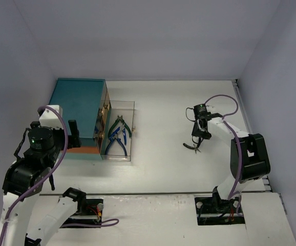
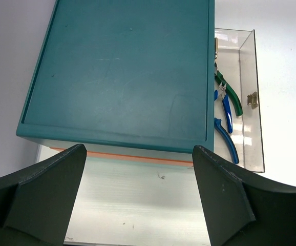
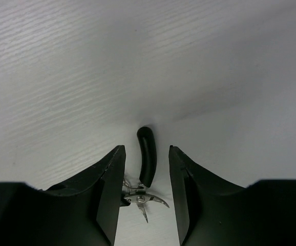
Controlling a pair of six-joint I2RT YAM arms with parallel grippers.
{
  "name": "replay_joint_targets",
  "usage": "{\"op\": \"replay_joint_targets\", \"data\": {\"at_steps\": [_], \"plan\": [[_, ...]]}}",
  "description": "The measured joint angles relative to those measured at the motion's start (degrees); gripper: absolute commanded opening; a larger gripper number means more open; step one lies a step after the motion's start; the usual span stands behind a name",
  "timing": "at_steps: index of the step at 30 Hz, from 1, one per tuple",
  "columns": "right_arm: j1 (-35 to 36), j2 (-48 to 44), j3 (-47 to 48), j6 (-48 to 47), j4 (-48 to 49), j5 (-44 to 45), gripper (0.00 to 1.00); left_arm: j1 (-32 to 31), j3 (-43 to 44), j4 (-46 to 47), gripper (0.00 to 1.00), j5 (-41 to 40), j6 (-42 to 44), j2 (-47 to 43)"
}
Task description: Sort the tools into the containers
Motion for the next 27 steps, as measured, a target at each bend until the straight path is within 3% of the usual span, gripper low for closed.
{"op": "replay_joint_targets", "data": {"at_steps": [14, 17, 27], "plan": [[-3.9, 3.4, -1.7, 0.2, 2.2, -4.9, 0.19, 0.0, 0.0, 0.0, 0.81, 0.2, 0.0, 0.5], [-3.9, 3.4, -1.8, 0.0, 2.7, -5.5, 0.00, 0.0, 0.0, 0.0, 0.81, 0.2, 0.0, 0.6], [-1.9, 1.8, -1.1, -0.8, 2.3, -7.2, 0.00, 0.0, 0.0, 0.0, 0.81, 0.2, 0.0, 1.7]]}}
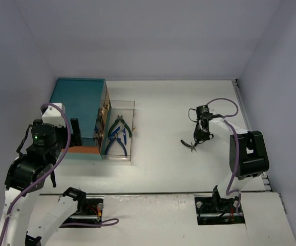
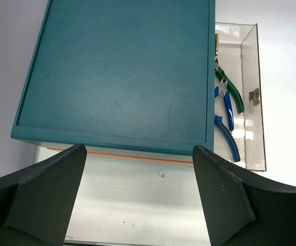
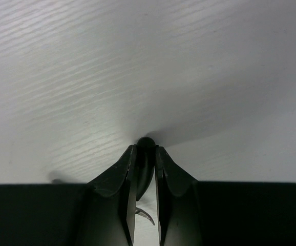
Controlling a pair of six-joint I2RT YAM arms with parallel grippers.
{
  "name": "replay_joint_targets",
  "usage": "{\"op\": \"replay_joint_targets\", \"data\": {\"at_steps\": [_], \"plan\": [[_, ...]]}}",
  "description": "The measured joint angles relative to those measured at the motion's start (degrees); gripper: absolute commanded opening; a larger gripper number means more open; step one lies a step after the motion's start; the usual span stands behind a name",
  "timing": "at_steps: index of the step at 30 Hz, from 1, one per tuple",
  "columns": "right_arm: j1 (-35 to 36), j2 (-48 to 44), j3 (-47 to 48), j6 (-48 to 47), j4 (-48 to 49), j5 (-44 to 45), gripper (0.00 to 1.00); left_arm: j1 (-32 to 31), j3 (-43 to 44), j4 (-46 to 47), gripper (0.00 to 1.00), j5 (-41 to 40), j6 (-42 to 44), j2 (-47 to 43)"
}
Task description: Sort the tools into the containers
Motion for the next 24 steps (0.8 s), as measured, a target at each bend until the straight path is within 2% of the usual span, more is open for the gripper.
{"op": "replay_joint_targets", "data": {"at_steps": [3, 8, 13, 17, 20, 24], "plan": [[3.8, -1.8, 4.7, -0.7, -0.7, -0.8, 0.00, 0.0, 0.0, 0.0, 0.81, 0.0, 0.0, 0.6], [16.1, -2.0, 19.6, -1.9, 0.2, -0.7, 0.00, 0.0, 0.2, 0.0, 0.81, -0.1, 0.0, 1.9], [29.6, 6.5, 39.9, -4.6, 3.0, -2.0, 0.00, 0.0, 0.4, 0.0, 0.81, -0.6, 0.0, 2.7], [36.4, 15.9, 49.0, -6.1, 4.7, -3.5, 0.02, 0.0, 0.4, 0.0, 0.81, -1.0, -0.1, 2.8], [39.1, 22.9, 51.8, -6.6, 4.5, -3.9, 0.10, 0.0, 0.5, 0.0, 0.81, -1.3, -0.3, 2.8], [41.0, 29.7, 52.0, -6.9, 2.8, -3.7, 0.28, 0.0, 0.8, 0.0, 0.81, -1.7, -0.6, 2.7]]}}
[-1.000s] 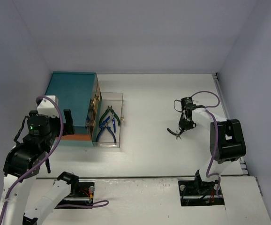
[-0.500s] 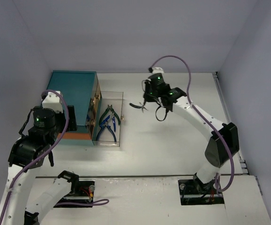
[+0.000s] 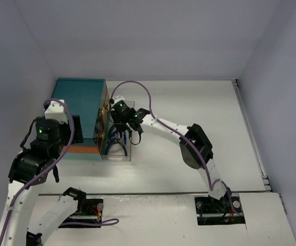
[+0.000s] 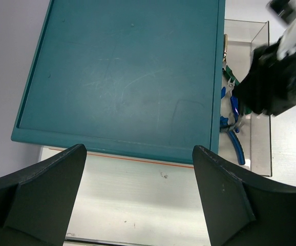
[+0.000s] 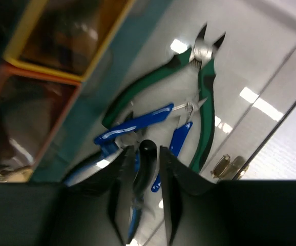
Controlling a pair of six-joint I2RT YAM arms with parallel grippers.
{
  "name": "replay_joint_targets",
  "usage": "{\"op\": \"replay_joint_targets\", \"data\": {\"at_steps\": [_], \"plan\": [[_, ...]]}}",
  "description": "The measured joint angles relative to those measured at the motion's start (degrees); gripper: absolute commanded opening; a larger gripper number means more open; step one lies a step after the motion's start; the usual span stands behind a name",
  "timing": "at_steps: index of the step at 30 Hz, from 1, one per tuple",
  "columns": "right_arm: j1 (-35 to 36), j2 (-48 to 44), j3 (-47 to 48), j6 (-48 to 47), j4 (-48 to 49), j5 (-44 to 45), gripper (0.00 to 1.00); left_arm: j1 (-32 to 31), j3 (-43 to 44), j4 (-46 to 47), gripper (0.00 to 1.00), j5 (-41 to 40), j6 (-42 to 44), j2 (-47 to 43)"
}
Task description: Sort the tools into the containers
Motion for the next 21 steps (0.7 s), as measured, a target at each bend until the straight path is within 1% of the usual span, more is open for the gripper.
{"op": "replay_joint_targets", "data": {"at_steps": [1, 3, 7, 11, 17, 19, 21], "plan": [[0.2, 0.8, -0.2, 0.0, -0.5, 0.1, 0.31, 0.0, 0.1, 0.0, 0.81, -0.1, 0.0, 0.0], [0.3, 1.4, -0.6, -0.1, -1.3, 0.3, 0.34, 0.0, 0.1, 0.0, 0.81, -0.3, 0.0, 0.0], [0.0, -0.6, -1.5, -0.8, -1.3, 3.0, 0.35, 0.0, 0.1, 0.0, 0.81, -0.4, 0.0, 0.1], [-1.6, -5.8, -5.1, -1.3, -0.8, 4.3, 0.36, 0.0, 0.5, 0.0, 0.81, -0.2, -0.2, 1.4], [-9.0, -13.6, -14.0, 0.0, 0.8, 5.1, 0.34, 0.0, 0.7, 0.5, 0.81, 0.6, -0.5, 5.3], [-11.6, -14.0, -16.4, 0.6, 0.8, 5.5, 0.34, 0.0, 0.7, 0.9, 0.81, 0.8, -0.5, 7.2], [-13.5, -13.3, -18.2, 1.3, 0.5, 6.0, 0.31, 0.0, 0.7, 1.7, 0.81, 0.9, -0.5, 9.0]]}}
